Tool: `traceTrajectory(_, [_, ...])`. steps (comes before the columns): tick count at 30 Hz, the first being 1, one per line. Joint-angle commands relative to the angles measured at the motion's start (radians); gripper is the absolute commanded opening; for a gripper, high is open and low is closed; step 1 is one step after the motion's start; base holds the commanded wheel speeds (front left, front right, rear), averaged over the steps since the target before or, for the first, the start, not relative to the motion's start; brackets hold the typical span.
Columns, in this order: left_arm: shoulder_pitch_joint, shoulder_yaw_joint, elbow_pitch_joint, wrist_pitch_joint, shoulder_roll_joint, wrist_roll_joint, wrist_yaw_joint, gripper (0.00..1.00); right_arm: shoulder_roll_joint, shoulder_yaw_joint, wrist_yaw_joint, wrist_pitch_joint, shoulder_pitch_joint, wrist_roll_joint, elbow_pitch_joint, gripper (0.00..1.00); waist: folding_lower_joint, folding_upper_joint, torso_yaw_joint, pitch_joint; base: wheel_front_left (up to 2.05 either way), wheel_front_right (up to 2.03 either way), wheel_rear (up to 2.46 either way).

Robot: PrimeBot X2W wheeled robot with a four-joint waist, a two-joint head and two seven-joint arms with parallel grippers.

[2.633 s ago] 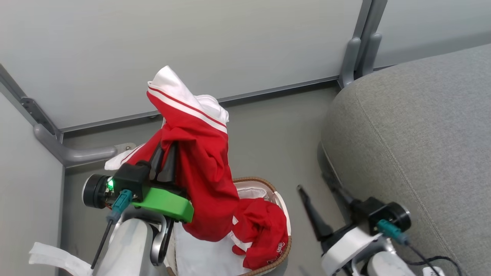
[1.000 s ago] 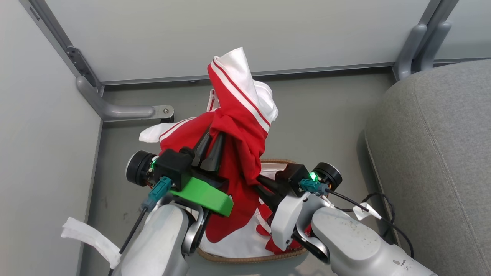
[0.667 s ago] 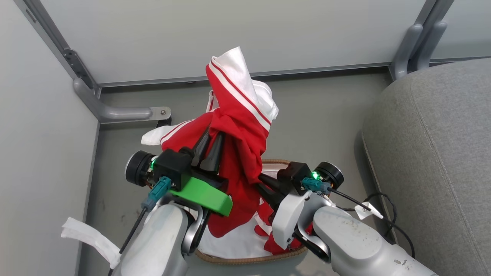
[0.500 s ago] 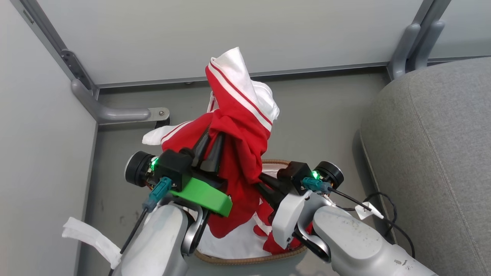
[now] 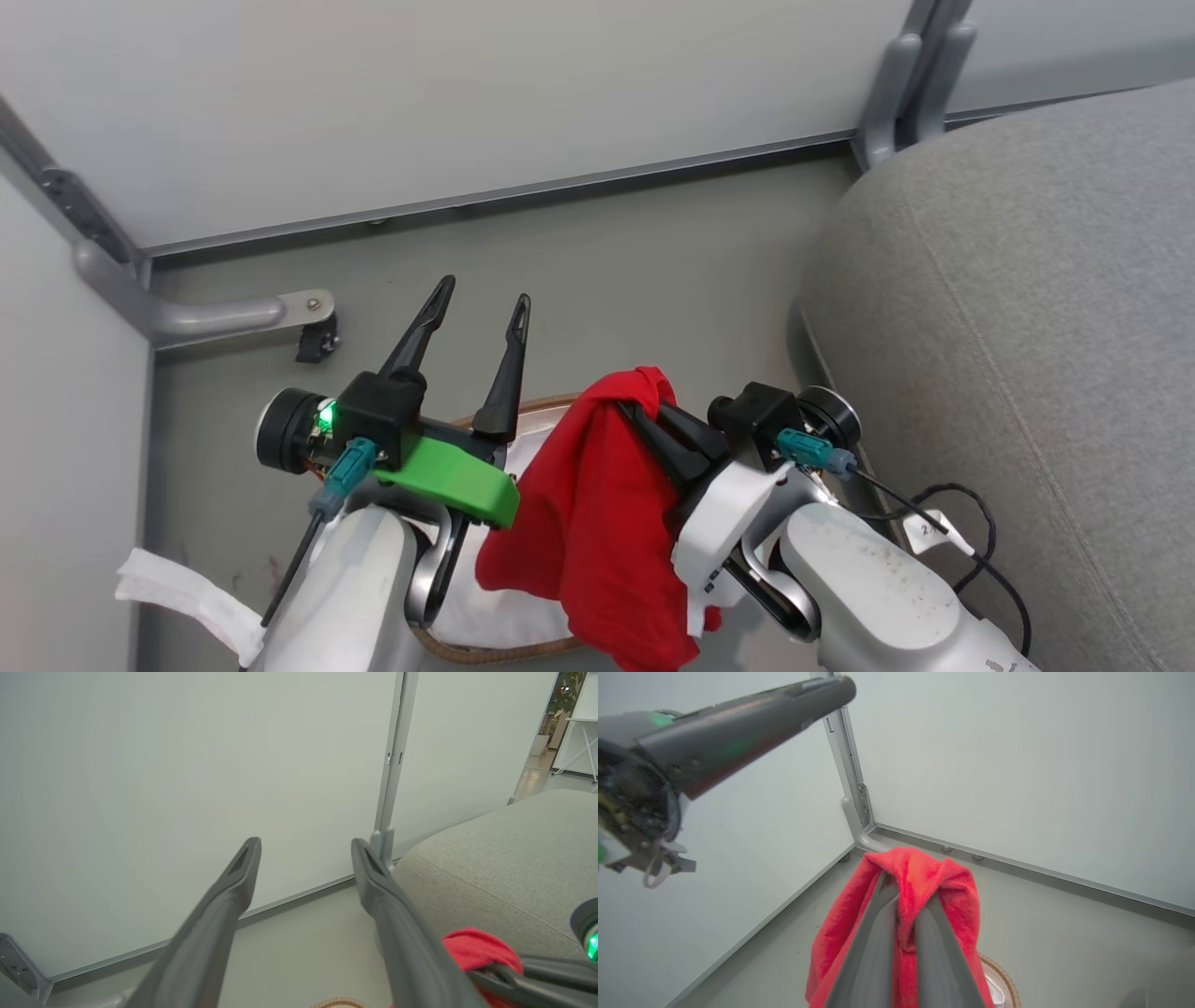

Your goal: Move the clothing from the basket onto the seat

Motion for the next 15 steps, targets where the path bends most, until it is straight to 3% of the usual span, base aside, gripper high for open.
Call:
traceTrajectory(1, [0.015,0.016,-0.004,0.0,0.003,0.004,-0.003,1.0,-0.003,-0.011,-0.001,-0.002,0.021,-0.008,-0.015,0.0,0.0,0.0,-0.091,0.0,0.0,0.0,0.0])
traceTrajectory(15, [0.079,0.04,-0.01,0.0,0.009,0.025,-0.013,1.0,-0.002,-0.134,-0.001,-0.002,0.111,-0.096,-0.158,0.0,0.0,0.0,-0.388,-0.011,0.0,0.0,0.0])
